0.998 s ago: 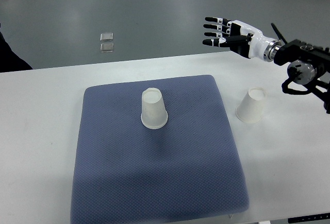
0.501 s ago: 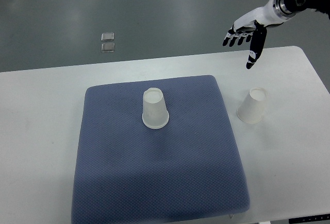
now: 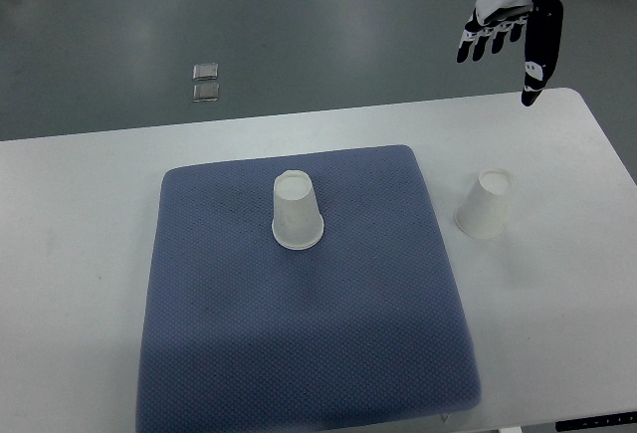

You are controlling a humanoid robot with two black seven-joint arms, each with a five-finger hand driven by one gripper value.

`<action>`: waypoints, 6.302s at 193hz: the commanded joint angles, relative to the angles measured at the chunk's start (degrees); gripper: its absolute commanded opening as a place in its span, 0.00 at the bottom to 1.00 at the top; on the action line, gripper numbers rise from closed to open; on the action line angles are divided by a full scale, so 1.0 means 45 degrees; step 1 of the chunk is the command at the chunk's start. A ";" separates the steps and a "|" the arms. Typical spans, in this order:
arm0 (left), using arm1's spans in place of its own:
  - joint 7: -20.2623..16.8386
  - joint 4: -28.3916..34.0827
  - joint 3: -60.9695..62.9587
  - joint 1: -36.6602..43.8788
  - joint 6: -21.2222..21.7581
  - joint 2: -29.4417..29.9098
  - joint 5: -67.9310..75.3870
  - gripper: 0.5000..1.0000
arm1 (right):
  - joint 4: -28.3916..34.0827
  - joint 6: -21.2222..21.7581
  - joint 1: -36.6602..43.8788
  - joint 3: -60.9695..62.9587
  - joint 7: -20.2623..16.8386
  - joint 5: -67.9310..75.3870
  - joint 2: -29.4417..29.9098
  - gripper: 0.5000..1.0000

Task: Stack paper cups
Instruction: 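Raise the right hand and move it above the standing white cup, then lower the right hand and close its fingers around the white cup, then lift the white cup with the right hand and carry it over the pad, then lower the held cup onto the upside-down cup on the pad, then open the right hand and raise it away from the stacked cups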

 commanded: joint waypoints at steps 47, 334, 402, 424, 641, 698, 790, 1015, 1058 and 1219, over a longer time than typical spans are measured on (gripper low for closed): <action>0.0001 0.0043 0.0004 0.0003 0.0002 0.0000 0.0002 1.00 | -0.0595 -0.0649 -0.1939 -0.0083 -0.0077 -0.0009 0.0123 0.83; 0.0001 0.0101 -0.0035 0.0022 0.0021 0.0000 -0.0017 1.00 | -0.4091 -0.5199 -0.9439 0.0210 -0.0858 0.0577 0.1724 0.54; 0.0001 0.0101 -0.0035 0.0022 0.0021 0.0000 -0.0017 1.00 | -0.3935 -0.4926 -0.9050 0.0152 -0.0838 0.0479 0.1470 0.32; 0.0001 0.0101 -0.0035 0.0022 0.0021 0.0000 -0.0017 1.00 | -0.3427 -0.4418 -0.7838 0.0112 -0.0819 0.0460 0.1236 0.32; 0.0001 0.0082 -0.0035 0.0022 0.0021 0.0000 -0.0017 1.00 | -0.2762 -0.0512 -0.0553 0.2495 -0.0721 0.2471 0.4166 0.34; -0.0018 0.0082 -0.0054 0.0022 0.0021 0.0000 -0.0017 1.00 | -0.3544 -0.1195 -0.2017 0.2495 -0.0741 0.2589 0.5435 0.35; 0.0001 0.0082 -0.0054 0.0022 0.0021 0.0000 -0.0017 1.00 | -0.3544 -0.1723 -0.2662 0.2593 -0.0741 0.3428 0.5435 0.39; 0.0001 0.0101 -0.0054 0.0042 0.0021 0.0000 -0.0017 1.00 | -0.3505 -0.2407 -0.3775 0.2847 -0.0741 0.3995 0.5435 0.51; 0.0001 0.0101 -0.0054 0.0042 0.0021 0.0000 -0.0017 1.00 | -0.3505 -0.2660 -0.3951 0.2847 -0.0741 0.3975 0.5435 0.51; -0.0019 0.0140 -0.0054 0.0061 0.0041 0.0000 -0.0037 1.00 | -0.3524 -0.2719 -0.4322 0.2847 -0.0721 0.3995 0.5435 0.68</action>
